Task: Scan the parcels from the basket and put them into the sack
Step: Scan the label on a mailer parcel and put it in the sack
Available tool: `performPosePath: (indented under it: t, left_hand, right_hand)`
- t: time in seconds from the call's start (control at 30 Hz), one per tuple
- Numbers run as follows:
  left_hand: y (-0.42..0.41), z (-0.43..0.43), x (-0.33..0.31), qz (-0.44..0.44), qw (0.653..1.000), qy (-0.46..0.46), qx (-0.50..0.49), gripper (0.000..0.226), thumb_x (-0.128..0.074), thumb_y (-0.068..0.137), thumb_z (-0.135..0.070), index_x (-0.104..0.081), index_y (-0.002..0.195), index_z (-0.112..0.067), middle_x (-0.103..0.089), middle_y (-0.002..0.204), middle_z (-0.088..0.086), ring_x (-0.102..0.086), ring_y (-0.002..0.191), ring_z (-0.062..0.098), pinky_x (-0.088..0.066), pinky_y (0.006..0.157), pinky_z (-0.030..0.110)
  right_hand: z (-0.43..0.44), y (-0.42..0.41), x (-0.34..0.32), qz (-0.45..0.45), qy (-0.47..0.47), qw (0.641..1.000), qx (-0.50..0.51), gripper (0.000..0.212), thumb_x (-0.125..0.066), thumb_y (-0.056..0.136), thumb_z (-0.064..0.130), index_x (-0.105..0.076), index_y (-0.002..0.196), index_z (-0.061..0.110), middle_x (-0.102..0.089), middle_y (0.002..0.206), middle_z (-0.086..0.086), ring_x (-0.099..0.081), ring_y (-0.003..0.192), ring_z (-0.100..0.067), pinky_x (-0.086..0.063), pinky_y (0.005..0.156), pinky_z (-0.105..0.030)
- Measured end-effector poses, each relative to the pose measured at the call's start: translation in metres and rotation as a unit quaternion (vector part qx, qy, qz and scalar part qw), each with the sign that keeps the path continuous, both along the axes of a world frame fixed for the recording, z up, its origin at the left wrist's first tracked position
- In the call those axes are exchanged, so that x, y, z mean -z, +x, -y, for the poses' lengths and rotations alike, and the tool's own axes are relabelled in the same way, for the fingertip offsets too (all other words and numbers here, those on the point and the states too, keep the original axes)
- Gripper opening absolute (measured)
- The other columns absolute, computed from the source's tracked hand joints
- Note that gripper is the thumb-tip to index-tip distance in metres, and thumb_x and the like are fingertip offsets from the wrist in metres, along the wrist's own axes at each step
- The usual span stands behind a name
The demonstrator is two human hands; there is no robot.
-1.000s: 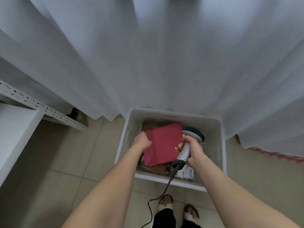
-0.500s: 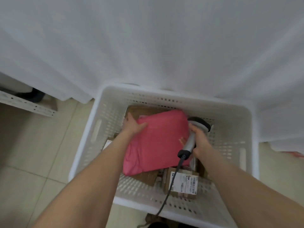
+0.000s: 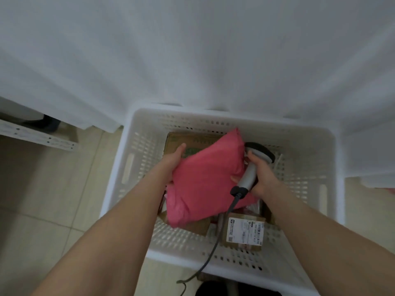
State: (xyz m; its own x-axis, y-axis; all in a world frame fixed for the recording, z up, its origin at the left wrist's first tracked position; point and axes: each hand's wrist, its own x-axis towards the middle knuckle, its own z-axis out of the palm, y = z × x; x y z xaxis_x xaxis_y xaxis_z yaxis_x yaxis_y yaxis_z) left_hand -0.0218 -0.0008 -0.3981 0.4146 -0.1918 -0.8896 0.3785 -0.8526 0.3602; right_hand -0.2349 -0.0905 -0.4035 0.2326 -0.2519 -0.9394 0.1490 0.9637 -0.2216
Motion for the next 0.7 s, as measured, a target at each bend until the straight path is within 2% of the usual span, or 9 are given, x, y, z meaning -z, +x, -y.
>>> performPosePath:
  t: [0.07,0.1,0.13,0.2,0.33,0.47,0.53,0.63,0.7]
  left_hand:
    - [-0.004,-0.008,-0.022,0.030,0.999,0.003,-0.018,0.075,-0.051,0.089,-0.058,-0.044,0.138,-0.001,-0.050,0.138,0.018,-0.056,0.113,0.030,-0.052,0.082,0.045]
    - [-0.006,-0.012,-0.035,0.055,0.998,0.005,-0.024,0.071,-0.057,0.090,-0.049,-0.046,0.136,0.004,-0.049,0.137,0.023,-0.053,0.120,0.036,-0.048,0.095,0.049]
    - [-0.007,-0.018,-0.049,0.079,0.996,0.005,-0.029,0.063,-0.064,0.088,-0.037,-0.050,0.130,0.007,-0.052,0.133,0.027,-0.053,0.120,0.040,-0.046,0.099,0.050]
    - [-0.012,-0.029,-0.080,0.119,0.992,0.012,-0.043,0.045,-0.074,0.081,-0.015,-0.058,0.117,0.005,-0.060,0.122,0.025,-0.059,0.109,0.036,-0.050,0.093,0.044]
    - [-0.018,-0.045,-0.152,0.090,0.988,0.008,-0.123,0.053,-0.078,0.073,-0.006,-0.055,0.120,0.001,-0.062,0.114,0.019,-0.060,0.090,0.028,-0.051,0.066,0.031]
    - [-0.009,-0.058,-0.222,-0.042,0.990,0.004,-0.137,0.041,-0.074,0.080,-0.015,-0.058,0.116,-0.004,-0.067,0.104,0.014,-0.063,0.084,0.026,-0.054,0.071,0.034]
    - [-0.006,-0.068,-0.258,-0.077,0.990,0.027,-0.116,0.042,-0.079,0.076,-0.027,-0.057,0.107,-0.010,-0.067,0.091,0.007,-0.062,0.076,0.019,-0.051,0.065,0.029]
    - [-0.003,-0.080,-0.302,-0.077,0.992,0.032,-0.098,0.044,-0.084,0.068,-0.029,-0.054,0.094,-0.010,-0.066,0.084,0.006,-0.061,0.075,0.017,-0.051,0.064,0.028]
    - [-0.004,-0.084,-0.331,-0.091,0.990,-0.014,-0.105,0.038,-0.082,0.072,-0.022,-0.057,0.097,-0.007,-0.067,0.083,0.008,-0.063,0.072,0.020,-0.054,0.064,0.032]
  right_hand:
    - [-0.003,-0.004,-0.028,-0.005,0.015,1.000,0.021,0.031,-0.064,0.091,0.040,-0.064,0.103,0.012,-0.067,0.099,-0.015,-0.065,0.090,-0.033,-0.054,0.071,-0.045]
    - [-0.005,-0.005,-0.044,-0.010,0.023,0.999,0.027,0.031,-0.065,0.090,0.041,-0.064,0.101,0.012,-0.067,0.099,-0.016,-0.065,0.090,-0.034,-0.054,0.070,-0.046]
    - [-0.007,-0.007,-0.061,-0.014,0.024,0.999,0.022,0.032,-0.065,0.090,0.042,-0.065,0.101,0.012,-0.068,0.099,-0.015,-0.066,0.090,-0.033,-0.054,0.070,-0.046]
    - [-0.013,-0.008,-0.094,-0.019,0.001,1.000,-0.010,0.029,-0.064,0.091,0.038,-0.067,0.098,0.010,-0.070,0.096,-0.014,-0.067,0.085,-0.030,-0.055,0.069,-0.044]
    - [-0.030,-0.008,-0.162,-0.078,-0.052,0.995,-0.046,0.020,-0.057,0.096,0.024,-0.060,0.089,0.006,-0.064,0.087,-0.013,-0.062,0.073,-0.026,-0.053,0.071,-0.039]
    - [-0.044,-0.010,-0.232,-0.119,-0.107,0.984,-0.078,0.001,-0.061,0.089,0.005,-0.061,0.088,0.006,-0.061,0.072,-0.009,-0.061,0.058,-0.022,-0.052,0.055,-0.032]
    - [-0.049,-0.012,-0.264,-0.116,-0.138,0.979,-0.100,0.014,-0.063,0.081,-0.006,-0.060,0.085,0.006,-0.060,0.071,-0.008,-0.060,0.055,-0.021,-0.052,0.046,-0.027]
    - [-0.057,-0.012,-0.307,-0.129,-0.176,0.969,-0.119,0.021,-0.064,0.077,-0.013,-0.058,0.081,0.006,-0.061,0.077,-0.011,-0.060,0.064,-0.023,-0.054,0.058,-0.034]
    - [-0.061,-0.014,-0.331,-0.140,-0.196,0.963,-0.121,0.022,-0.064,0.076,-0.015,-0.058,0.079,0.006,-0.061,0.080,-0.012,-0.058,0.067,-0.022,-0.052,0.064,-0.036]
